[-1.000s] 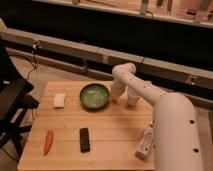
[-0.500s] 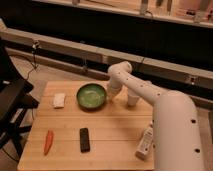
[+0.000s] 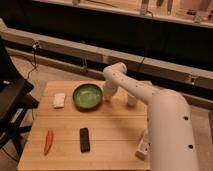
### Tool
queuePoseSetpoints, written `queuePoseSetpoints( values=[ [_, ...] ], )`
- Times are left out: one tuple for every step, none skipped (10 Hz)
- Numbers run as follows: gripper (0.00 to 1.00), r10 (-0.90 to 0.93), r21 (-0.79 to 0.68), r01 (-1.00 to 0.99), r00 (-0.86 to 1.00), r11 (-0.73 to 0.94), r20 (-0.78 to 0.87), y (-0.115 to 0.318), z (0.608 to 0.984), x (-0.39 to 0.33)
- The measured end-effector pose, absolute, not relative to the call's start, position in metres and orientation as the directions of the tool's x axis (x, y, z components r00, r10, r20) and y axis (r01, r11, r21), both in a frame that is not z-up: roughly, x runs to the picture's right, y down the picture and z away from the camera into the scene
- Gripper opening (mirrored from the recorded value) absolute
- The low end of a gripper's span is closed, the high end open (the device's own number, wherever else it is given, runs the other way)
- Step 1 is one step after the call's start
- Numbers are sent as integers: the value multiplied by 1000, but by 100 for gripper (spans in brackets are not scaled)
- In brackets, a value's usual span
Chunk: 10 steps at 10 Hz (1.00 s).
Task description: Push the ceramic bowl across the table
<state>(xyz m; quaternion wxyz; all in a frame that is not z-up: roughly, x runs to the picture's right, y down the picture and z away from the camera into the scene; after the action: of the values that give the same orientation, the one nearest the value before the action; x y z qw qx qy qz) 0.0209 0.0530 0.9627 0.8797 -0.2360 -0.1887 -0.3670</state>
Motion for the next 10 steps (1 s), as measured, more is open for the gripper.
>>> queuePoseSetpoints(
  values=[
    [0,-565,-271,745,648,609,510,54,964,9],
    [0,-571,-267,754,638,600,516,57,966,0],
    [0,-578,-265,759,632,594,516,57,968,-3],
    [0,-583,-261,764,627,590,517,58,969,-5],
    [0,-587,-258,767,624,587,516,58,969,-5],
    [0,-590,-256,768,622,587,515,56,967,-6],
    [0,-597,-250,775,614,580,517,54,966,-13],
    [0,-600,-248,778,610,577,518,54,965,-22],
    [0,-604,-244,783,604,573,520,54,965,-29],
    [0,-608,-240,787,598,568,522,54,965,-35]
  ],
)
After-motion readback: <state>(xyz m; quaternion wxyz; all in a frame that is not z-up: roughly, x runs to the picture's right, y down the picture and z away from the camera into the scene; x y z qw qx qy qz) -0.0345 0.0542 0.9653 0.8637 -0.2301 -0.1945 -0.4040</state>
